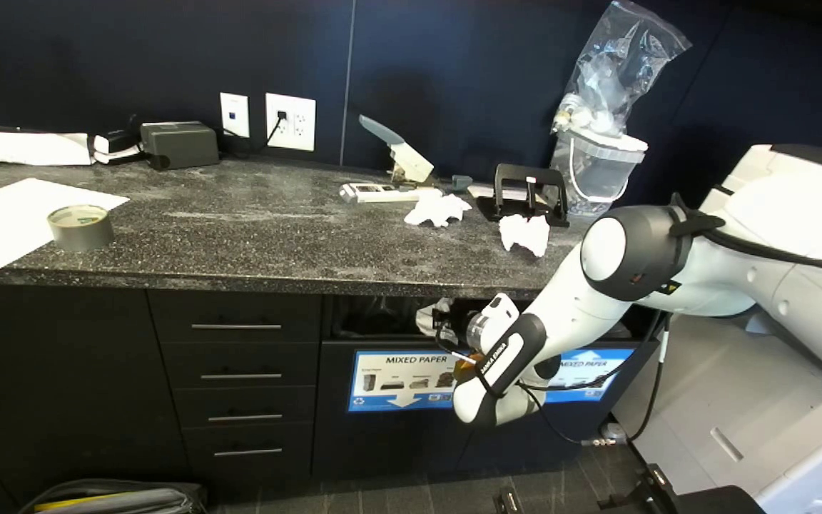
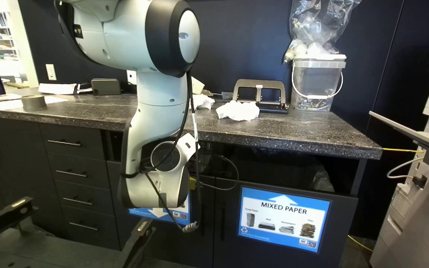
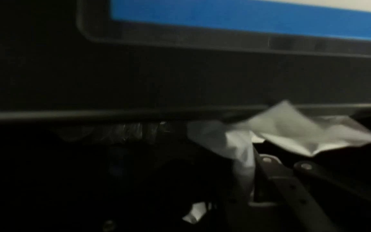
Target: Put two papers in the bin to the right and two in the left
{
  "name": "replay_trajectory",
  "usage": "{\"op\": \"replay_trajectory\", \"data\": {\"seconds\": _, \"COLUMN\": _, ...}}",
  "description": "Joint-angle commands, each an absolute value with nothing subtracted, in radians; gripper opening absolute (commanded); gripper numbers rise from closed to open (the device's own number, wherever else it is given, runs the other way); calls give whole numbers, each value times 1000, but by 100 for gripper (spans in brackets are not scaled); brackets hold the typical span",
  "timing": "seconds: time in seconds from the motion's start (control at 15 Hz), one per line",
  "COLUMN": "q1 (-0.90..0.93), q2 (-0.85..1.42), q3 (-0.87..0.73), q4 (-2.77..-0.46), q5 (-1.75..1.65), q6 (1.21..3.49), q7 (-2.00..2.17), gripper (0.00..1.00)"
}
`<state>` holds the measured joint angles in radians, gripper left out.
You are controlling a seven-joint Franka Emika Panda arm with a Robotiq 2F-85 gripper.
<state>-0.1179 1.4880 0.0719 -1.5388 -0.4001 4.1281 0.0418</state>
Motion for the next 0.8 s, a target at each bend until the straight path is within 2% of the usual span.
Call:
{"op": "replay_trajectory", "data": {"seconds": 0.0, "q1": -88, "q2": 1488, "q3": 56, "q4": -1516, "q5": -417, "q6": 4150, "q7": 71, "gripper": 46}}
{"op": "replay_trajectory", "data": {"seconds": 0.2, "q1": -77, "q2": 1487, "q3": 59, "q4": -1511, "q5": -416, "q6": 4153, "q7": 71, "gripper": 71}}
{"op": "replay_trajectory", "data": {"seconds": 0.47, "q1": -48, "q2": 1487, "q3": 61, "q4": -1501, "q5": -394, "q6": 4170, "q7": 54, "gripper": 99}}
{"op": "replay_trajectory", "data": {"seconds": 0.73, "q1": -4, "q2": 1487, "q3": 62, "q4": -1492, "q5": -295, "q6": 4202, "q7": 12, "gripper": 100}}
